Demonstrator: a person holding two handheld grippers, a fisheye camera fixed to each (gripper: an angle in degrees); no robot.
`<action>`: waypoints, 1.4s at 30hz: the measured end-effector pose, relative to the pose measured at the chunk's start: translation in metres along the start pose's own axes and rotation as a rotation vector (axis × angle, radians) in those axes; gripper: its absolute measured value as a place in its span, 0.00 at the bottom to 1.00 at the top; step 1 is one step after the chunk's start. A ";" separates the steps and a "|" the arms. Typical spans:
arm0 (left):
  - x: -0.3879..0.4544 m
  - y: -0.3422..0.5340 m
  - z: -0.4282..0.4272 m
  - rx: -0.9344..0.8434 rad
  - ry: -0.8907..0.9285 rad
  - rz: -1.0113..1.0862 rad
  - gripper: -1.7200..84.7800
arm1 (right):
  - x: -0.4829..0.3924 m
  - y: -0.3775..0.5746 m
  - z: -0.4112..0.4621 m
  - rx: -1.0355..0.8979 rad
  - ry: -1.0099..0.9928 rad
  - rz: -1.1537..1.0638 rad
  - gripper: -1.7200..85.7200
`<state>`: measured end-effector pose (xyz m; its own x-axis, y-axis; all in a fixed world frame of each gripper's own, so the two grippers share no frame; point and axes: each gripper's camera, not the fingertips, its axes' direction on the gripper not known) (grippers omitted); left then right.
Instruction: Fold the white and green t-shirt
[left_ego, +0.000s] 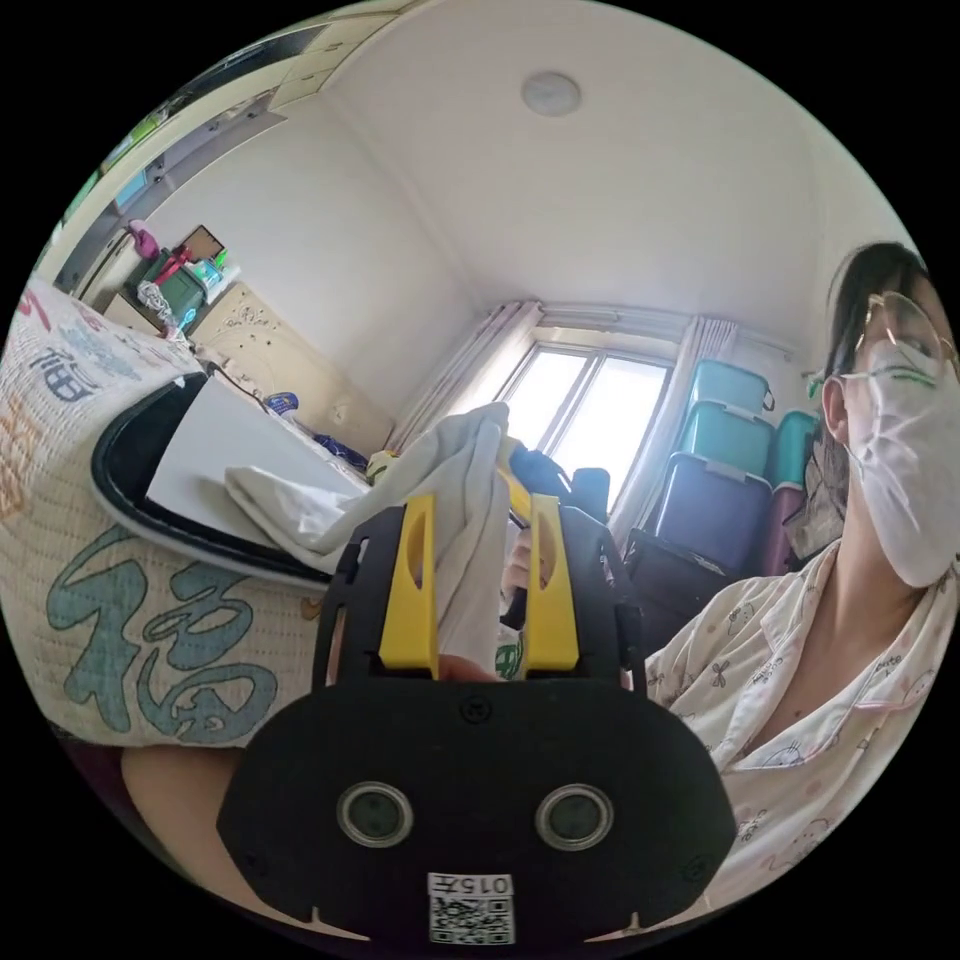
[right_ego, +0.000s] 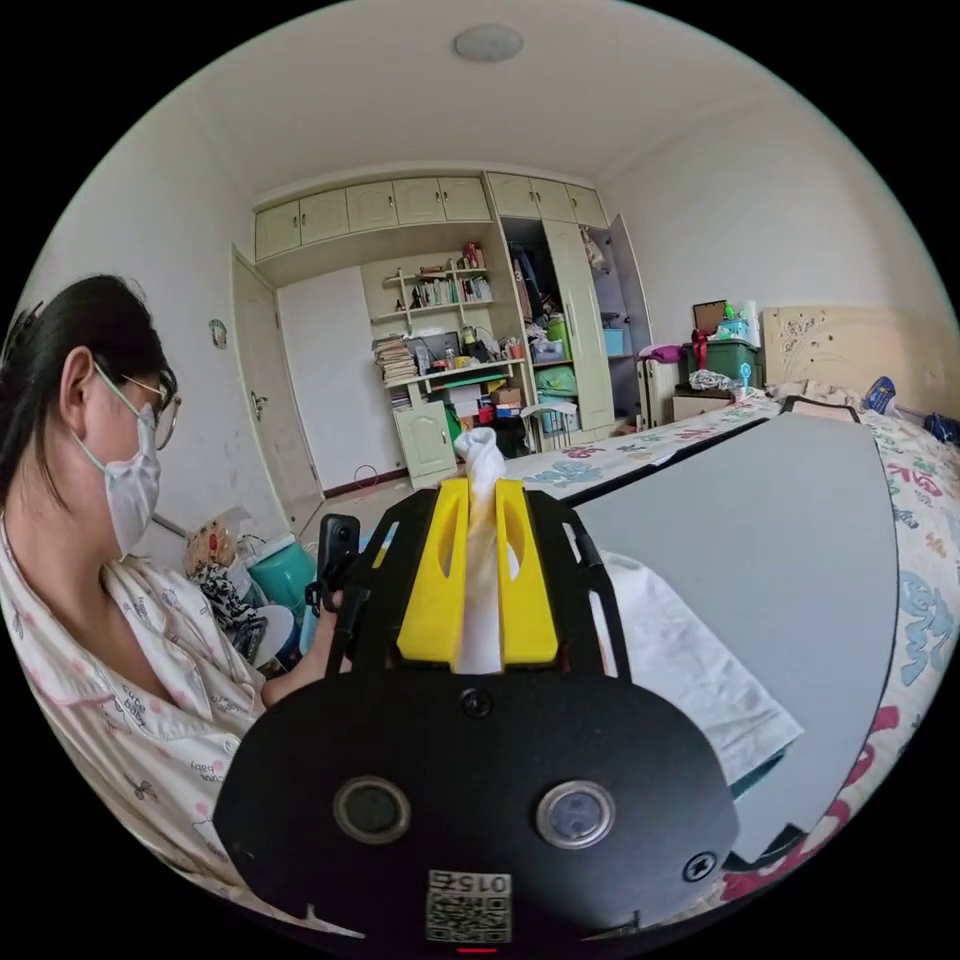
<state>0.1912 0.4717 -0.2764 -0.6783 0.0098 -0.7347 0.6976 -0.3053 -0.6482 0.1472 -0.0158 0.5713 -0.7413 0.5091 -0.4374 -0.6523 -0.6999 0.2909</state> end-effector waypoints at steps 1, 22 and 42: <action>0.001 -0.001 -0.001 0.003 -0.003 -0.008 0.17 | -0.001 0.006 -0.007 -0.007 -0.006 0.001 0.08; 0.025 -0.016 -0.010 -0.003 -0.071 -0.003 0.15 | 0.071 0.032 -0.151 -0.106 -0.046 0.080 0.08; 0.031 -0.013 -0.015 -0.070 -0.065 0.016 0.13 | 0.116 0.036 -0.255 -0.105 -0.092 0.067 0.08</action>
<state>0.1644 0.4906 -0.2941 -0.6786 -0.0572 -0.7322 0.7216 -0.2375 -0.6503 0.0781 -0.1101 0.3138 -0.7970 0.4998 -0.3390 -0.5844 -0.7799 0.2241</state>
